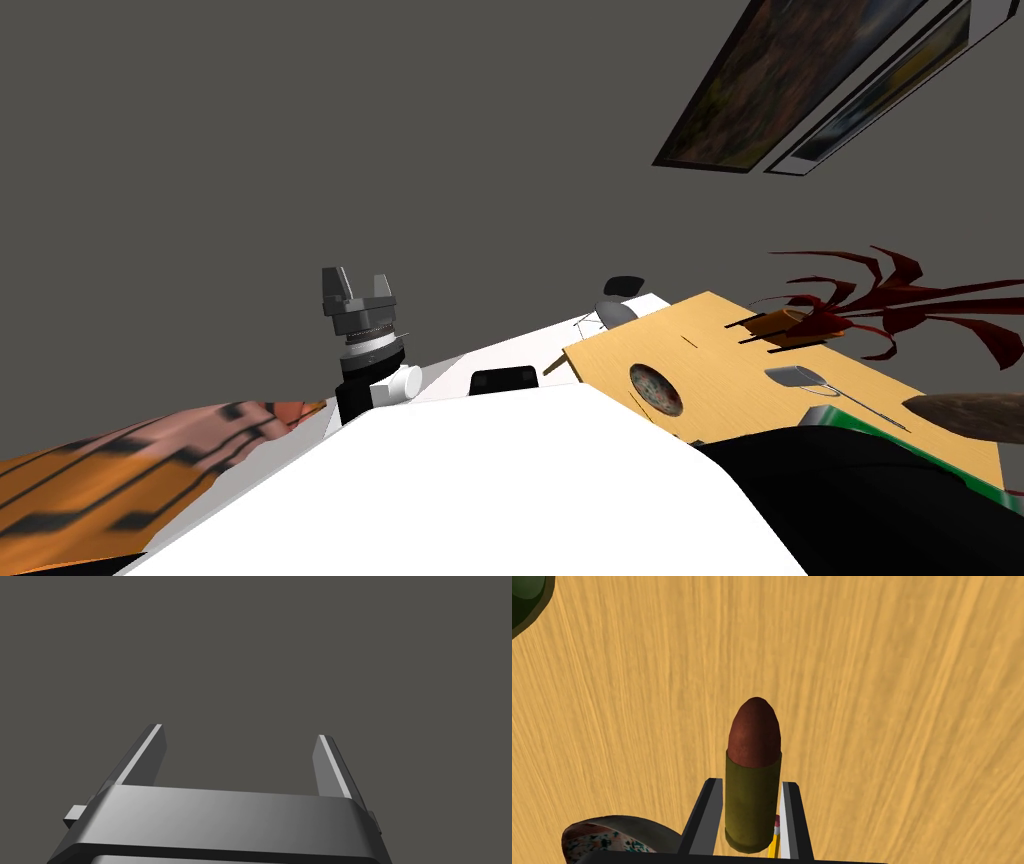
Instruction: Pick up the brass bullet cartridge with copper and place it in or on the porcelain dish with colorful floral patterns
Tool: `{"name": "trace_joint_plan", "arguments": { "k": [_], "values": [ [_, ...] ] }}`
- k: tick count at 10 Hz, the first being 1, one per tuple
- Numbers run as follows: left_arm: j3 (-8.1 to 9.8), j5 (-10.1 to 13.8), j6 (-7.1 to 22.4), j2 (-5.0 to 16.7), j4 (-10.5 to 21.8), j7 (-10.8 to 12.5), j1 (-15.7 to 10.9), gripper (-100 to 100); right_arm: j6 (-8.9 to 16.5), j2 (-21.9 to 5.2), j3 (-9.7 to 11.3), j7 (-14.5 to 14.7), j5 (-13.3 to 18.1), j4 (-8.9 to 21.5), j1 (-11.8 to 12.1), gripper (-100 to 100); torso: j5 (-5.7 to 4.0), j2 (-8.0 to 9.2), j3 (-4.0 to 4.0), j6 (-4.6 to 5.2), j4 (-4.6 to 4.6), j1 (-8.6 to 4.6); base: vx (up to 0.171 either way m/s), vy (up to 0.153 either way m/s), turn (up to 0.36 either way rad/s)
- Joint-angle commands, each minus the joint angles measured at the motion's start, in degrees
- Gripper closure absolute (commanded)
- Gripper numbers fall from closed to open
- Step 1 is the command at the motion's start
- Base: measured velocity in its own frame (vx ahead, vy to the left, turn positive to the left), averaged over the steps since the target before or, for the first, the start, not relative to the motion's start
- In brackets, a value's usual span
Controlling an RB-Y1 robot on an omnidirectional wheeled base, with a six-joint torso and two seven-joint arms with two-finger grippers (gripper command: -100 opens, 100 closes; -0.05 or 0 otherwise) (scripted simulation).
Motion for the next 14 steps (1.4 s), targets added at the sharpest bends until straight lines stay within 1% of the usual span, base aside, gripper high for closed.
{"name": "trace_joint_plan", "arguments": {
  "k": [1,3,4,5,6,7,10,11,12,13,14],
  "values": [
    [0.00,0.0,0.0,0.0,0.0,0.0,0.0,0,0.5,-2.3,-0.1,-1.0,0.2,-0.9,0.7,100,0.00,0.00,0.00,0.00,0.00,0.00,-0.030,0.076,-0.010],
    [0.00,0.0,0.0,0.0,0.0,0.0,0.0,0,0.5,-2.3,-0.1,-1.0,0.2,-0.3,0.7,100,0.03,0.11,0.06,0.01,0.02,0.14,-0.023,0.037,-0.005],
    [0.00,0.0,0.0,0.0,0.0,0.0,0.0,0,0.5,-2.3,-0.1,-1.0,0.2,-0.9,0.7,100,0.01,0.08,0.04,0.01,0.01,0.04,-0.006,-0.005,-0.003],
    [0.00,0.0,0.0,0.0,0.0,0.0,0.0,0,0.2,-4.4,-0.4,-2.0,0.6,-0.7,0.7,100,-0.04,0.03,0.02,-0.01,0.02,-0.06,-0.034,0.051,-0.008],
    [0.00,0.0,0.0,0.0,0.0,0.0,0.0,0,0.1,-5.5,-0.6,-2.5,0.8,-0.7,0.6,100,0.04,0.10,0.05,-0.01,0.02,0.09,-0.052,0.105,-0.022],
    [-0.01,0.0,0.0,0.0,0.0,0.0,0.0,0,0.1,-5.5,-0.6,-2.5,0.8,-0.7,0.6,100,0.07,0.15,0.09,0.00,0.03,0.28,-0.044,0.087,-0.012],
    [0.00,0.0,0.0,0.0,0.0,0.0,0.0,0,-0.5,-9.0,-1.1,-4.4,1.6,-0.7,0.3,100,0.12,0.15,0.09,-0.03,0.04,0.30,-0.047,0.085,-0.012],
    [-0.01,0.0,0.0,0.0,0.0,0.0,0.0,0,-0.5,-9.0,-1.1,-4.4,1.6,-0.7,0.3,100,0.14,0.18,0.11,0.00,0.04,0.34,-0.030,0.059,-0.006],
    [0.00,0.0,0.0,0.0,0.0,0.0,0.0,0,-0.7,-10.2,-1.3,-5.0,1.8,-0.8,0.2,100,0.07,0.13,0.08,0.01,0.04,0.27,-0.011,0.055,-0.014],
    [0.00,0.0,0.0,0.0,0.0,0.0,0.0,0,-1.2,-12.5,-1.7,-6.2,2.2,-0.9,0.1,100,0.08,0.06,0.04,-0.02,0.03,0.25,-0.044,0.092,-0.021],
    [-0.01,0.0,0.0,0.0,0.0,0.0,0.0,0,-1.2,-12.5,-1.7,-6.2,2.2,-0.9,0.1,100,0.13,0.10,0.06,-0.04,0.03,0.32,-0.038,0.082,-0.007]
  ]
}}
